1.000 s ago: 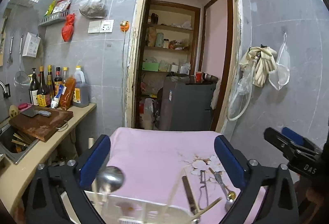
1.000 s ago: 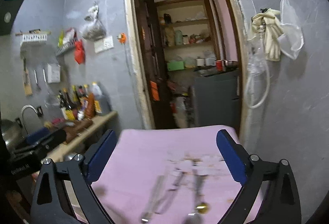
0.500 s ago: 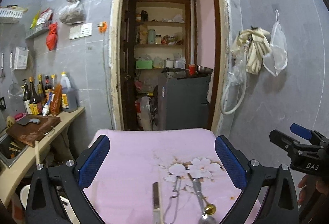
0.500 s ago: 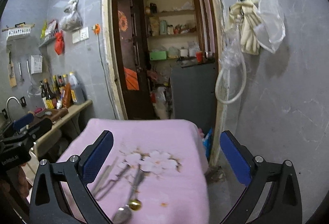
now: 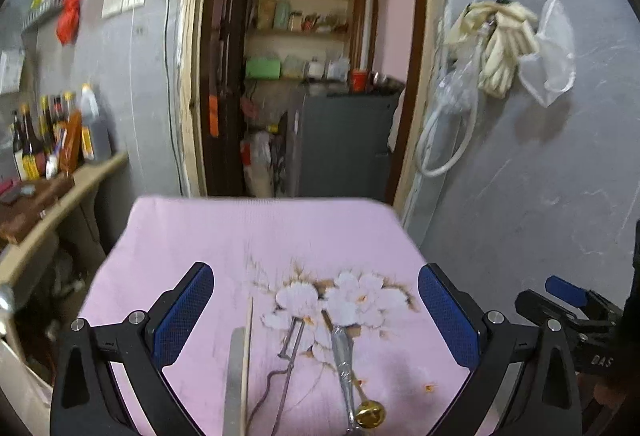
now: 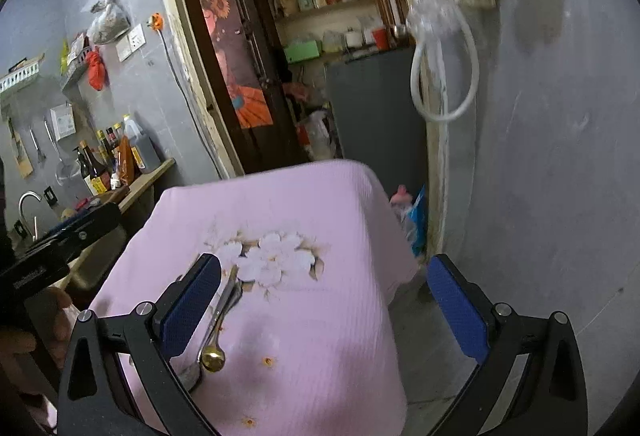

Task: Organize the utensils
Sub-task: 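Move both open tools from the caddy back over the utensils on the cloth, then close the left tool on the wire peeler while the right tool grasps spoons and fork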

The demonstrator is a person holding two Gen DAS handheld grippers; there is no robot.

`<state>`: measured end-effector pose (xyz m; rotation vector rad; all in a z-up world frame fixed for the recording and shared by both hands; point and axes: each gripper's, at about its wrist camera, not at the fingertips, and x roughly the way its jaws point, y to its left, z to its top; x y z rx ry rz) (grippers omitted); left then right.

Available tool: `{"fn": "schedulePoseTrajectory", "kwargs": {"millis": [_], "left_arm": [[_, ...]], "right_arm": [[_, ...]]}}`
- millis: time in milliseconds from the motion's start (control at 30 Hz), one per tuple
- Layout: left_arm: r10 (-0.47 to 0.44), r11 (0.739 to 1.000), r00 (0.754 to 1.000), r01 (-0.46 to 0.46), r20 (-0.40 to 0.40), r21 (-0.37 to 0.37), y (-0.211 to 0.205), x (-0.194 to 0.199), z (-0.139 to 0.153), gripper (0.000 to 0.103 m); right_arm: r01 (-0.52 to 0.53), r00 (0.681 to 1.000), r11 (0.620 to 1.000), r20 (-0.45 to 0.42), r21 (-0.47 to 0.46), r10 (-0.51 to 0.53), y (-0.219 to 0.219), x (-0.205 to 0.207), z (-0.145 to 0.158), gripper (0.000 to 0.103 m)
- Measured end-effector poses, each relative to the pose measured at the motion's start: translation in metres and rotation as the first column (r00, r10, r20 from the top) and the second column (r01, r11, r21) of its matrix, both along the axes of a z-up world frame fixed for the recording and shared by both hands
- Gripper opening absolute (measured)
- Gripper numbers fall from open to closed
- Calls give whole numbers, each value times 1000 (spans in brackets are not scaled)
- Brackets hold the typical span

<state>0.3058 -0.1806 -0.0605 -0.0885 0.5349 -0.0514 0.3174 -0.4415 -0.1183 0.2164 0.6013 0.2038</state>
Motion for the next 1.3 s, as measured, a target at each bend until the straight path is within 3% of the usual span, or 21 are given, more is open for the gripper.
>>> {"fn": "schedulePoseTrajectory", "kwargs": {"millis": [167, 367, 433, 600, 733, 867, 967, 1300], "left_arm": [[-25, 1000, 992, 22, -125, -22, 3, 21, -35, 100], [-61, 994, 956, 32, -286, -105, 15, 43, -78, 77], [-68, 993, 940, 32, -334, -111, 17, 49, -90, 71], [-77, 992, 894, 26, -441, -120, 22, 61, -115, 51], [-78, 995, 895, 42, -439, -91, 19, 64, -116, 49], [-49, 999, 887, 37, -459, -35, 19, 67, -116, 26], [-44, 998, 879, 22, -474, -52, 27, 66, -114, 16], [-45, 991, 869, -22, -493, -131, 42, 65, -116, 16]], "right_arm": [[-37, 998, 998, -57, 43, 39, 16, 13, -37, 88], [-113, 985, 990, -122, 84, 123, 45, 29, -69, 62], [-148, 976, 985, -144, 92, 161, 56, 34, -78, 49], [-219, 951, 970, -196, 110, 237, 74, 46, -92, 34], [-256, 934, 959, -223, 123, 278, 81, 55, -99, 32], [-295, 914, 945, -246, 142, 323, 93, 66, -103, 31], [-328, 897, 932, -258, 154, 358, 103, 74, -105, 31], [-431, 837, 891, -304, 146, 454, 140, 90, -113, 20]]}}
